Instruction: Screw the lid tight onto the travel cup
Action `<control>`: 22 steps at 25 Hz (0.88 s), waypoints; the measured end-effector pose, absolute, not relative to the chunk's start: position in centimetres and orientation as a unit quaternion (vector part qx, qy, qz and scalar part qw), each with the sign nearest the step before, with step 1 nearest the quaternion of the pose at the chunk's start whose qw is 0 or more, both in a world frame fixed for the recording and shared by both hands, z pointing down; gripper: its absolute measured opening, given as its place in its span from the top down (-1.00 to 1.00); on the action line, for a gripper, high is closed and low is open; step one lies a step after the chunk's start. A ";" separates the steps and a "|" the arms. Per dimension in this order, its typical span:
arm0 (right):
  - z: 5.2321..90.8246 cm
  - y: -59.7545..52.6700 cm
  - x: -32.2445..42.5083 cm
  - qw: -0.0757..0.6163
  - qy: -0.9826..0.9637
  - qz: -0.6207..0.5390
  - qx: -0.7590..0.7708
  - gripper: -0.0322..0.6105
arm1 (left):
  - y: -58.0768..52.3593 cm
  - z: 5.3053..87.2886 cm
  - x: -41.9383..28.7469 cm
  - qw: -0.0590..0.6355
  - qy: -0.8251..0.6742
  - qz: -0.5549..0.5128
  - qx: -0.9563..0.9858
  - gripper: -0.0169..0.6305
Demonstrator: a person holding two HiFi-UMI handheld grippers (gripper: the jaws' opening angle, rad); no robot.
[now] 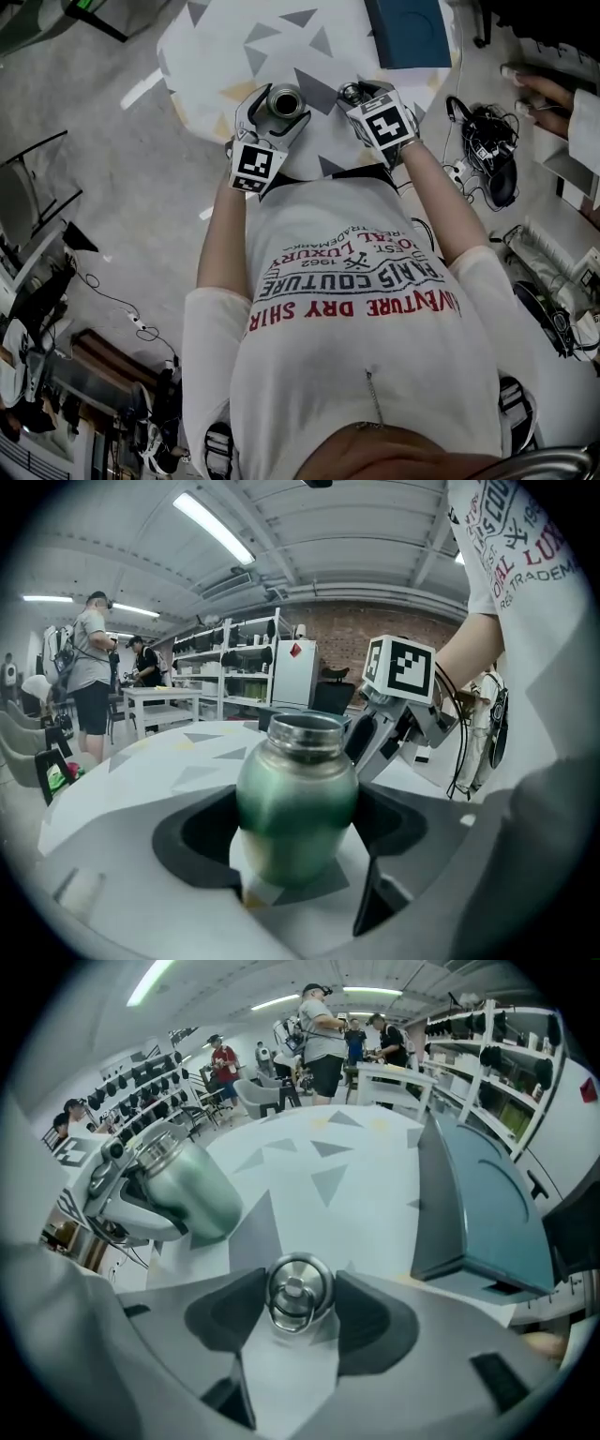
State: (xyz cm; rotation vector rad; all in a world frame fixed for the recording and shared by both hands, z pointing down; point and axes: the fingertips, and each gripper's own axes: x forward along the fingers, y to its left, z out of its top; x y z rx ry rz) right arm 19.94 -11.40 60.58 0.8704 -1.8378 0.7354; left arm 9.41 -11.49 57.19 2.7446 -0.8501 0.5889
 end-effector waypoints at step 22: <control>53.2 -12.5 17.0 0.438 -0.815 0.237 0.296 0.16 | -11.1 58.4 9.3 0.109 -0.244 0.210 0.940 -0.23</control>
